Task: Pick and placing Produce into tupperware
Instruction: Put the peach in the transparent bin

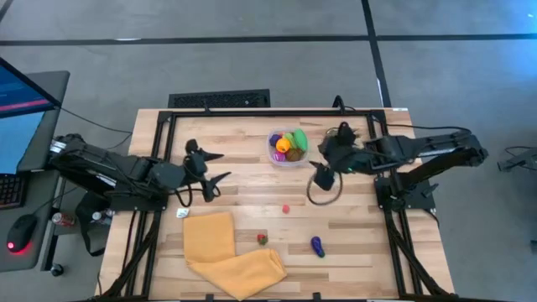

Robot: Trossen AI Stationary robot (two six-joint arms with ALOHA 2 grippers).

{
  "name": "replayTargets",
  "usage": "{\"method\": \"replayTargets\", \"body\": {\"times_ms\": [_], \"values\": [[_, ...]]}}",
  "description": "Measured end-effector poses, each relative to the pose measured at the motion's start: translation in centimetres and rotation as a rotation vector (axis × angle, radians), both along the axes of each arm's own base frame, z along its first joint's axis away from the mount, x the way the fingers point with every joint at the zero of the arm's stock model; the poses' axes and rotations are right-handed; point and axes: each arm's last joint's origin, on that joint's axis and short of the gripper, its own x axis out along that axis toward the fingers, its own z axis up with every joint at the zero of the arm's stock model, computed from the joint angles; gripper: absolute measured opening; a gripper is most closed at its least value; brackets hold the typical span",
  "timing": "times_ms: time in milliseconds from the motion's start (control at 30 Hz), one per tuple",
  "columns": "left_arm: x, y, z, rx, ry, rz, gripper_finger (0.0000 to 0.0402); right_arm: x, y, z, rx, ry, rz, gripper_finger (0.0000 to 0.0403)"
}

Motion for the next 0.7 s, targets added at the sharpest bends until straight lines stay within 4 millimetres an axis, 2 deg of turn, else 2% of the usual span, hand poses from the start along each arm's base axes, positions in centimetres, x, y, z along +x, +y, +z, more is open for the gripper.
{"method": "replayTargets", "body": {"times_ms": [167, 267, 367, 467, 700], "values": [[2.6, -0.6, -0.9, 0.071, -0.001, 0.032, 0.0267, -1.2, 1.7, 0.8, -0.083, -0.039, 0.031, 0.0295], [4.0, -0.8, -1.7, 0.13, -0.002, 0.133, 0.0267, -2.2, 2.2, 1.1, -0.119, -0.051, 0.034, 0.0294], [4.9, -0.9, -2.4, 0.191, 0.007, 0.25, 0.0267, -3.5, 2.4, 0.6, -0.117, -0.068, 0.032, 0.0289], [5.6, -1.0, -2.8, 0.175, -0.026, 0.289, 0.0267, -5.0, 2.4, -0.4, -0.083, -0.097, 0.007, 0.0283], [6.8, -1.0, -3.1, 0.003, -0.085, 0.084, 0.0267, -7.9, 2.6, -3.2, 0.03, -0.176, -0.022, 0.0281]]}}
